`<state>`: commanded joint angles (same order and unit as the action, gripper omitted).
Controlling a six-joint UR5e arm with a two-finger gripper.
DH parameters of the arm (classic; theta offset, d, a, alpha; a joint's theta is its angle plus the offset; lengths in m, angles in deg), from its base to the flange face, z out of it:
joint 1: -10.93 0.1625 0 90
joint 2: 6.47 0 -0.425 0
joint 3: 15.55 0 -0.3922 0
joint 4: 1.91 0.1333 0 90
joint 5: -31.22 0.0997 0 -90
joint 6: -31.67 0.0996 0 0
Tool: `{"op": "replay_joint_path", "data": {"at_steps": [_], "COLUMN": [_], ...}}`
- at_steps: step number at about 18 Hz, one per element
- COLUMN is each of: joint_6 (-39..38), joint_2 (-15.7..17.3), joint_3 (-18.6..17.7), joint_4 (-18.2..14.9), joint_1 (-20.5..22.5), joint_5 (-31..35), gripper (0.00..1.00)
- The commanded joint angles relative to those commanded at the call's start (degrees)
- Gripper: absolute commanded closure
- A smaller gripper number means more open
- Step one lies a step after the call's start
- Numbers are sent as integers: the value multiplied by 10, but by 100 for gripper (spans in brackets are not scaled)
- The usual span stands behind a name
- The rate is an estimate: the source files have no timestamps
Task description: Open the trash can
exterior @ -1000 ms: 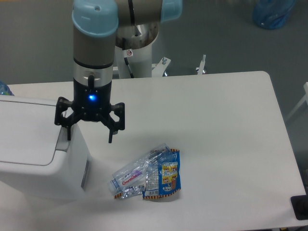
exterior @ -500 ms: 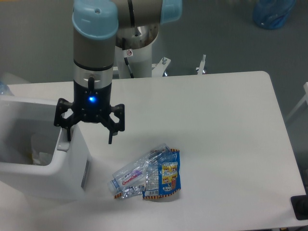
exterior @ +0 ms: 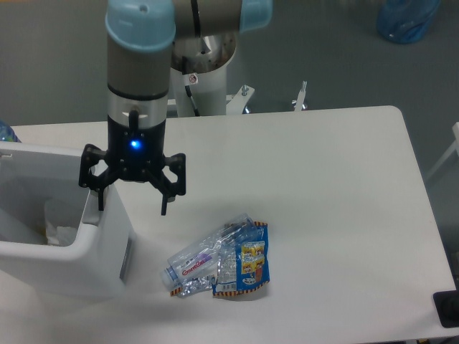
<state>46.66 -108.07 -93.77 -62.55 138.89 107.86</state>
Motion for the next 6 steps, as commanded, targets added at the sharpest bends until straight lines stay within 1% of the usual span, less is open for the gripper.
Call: {"op": "replay_joint_path", "data": {"at_steps": [2,4,6], "joint_6": [74,140,172], "joint_2": [3,3,3], "joint_3": [-10,-23,-29], "joint_4": [-5,-5,-5], "joint_1": [21,33,38], "joint_5": [39,77,104], "gripper": [0,0,0]}}
